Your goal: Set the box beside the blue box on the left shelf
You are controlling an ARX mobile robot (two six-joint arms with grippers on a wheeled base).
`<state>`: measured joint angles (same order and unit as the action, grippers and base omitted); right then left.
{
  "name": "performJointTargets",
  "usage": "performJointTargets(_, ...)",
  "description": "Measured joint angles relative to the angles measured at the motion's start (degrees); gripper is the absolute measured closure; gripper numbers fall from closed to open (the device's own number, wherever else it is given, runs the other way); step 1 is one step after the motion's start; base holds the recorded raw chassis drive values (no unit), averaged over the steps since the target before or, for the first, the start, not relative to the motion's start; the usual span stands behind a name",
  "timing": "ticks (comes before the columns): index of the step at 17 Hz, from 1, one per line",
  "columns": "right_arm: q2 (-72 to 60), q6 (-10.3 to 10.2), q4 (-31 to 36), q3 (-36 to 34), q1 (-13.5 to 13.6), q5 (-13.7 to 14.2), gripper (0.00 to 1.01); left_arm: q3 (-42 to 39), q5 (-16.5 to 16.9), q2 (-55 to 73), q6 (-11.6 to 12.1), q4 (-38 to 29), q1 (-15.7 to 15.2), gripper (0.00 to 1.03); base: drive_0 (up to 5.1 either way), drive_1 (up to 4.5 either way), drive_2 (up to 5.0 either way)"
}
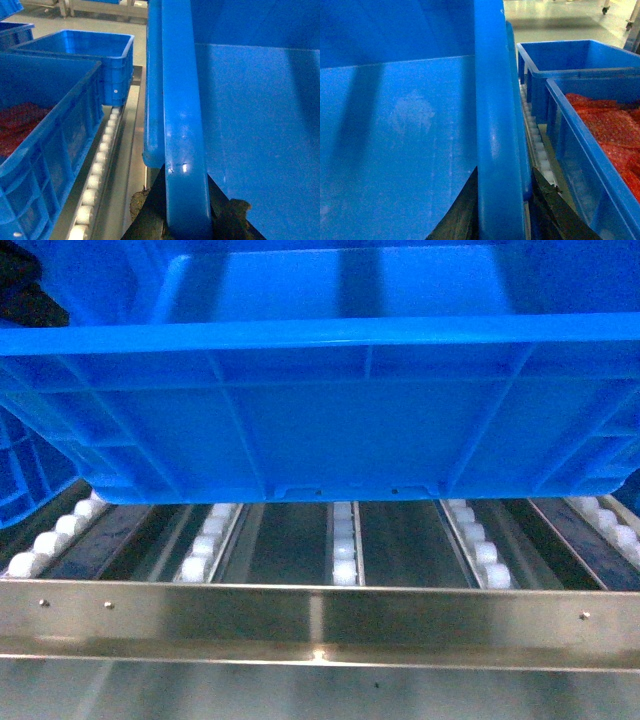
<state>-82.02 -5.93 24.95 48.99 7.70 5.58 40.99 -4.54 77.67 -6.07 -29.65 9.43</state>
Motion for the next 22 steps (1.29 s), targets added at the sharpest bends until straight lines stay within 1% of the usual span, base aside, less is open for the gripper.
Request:
performJointTargets(4, 0.0, 0.02, 0.0, 0.0, 0.0, -0.04, 0.82, 0.0, 0.0, 0.0, 0.0, 0.02, 0.0, 0.95, 0.0, 4.26, -4.3)
performJointTargets(22, -0.02, 0.0, 0.04, 0.0, 0.0, -0.15, 0.82, 0.0, 0.0, 0.02, 0.0, 0.0, 0.0, 0.95, 0.0, 0.0, 0.0)
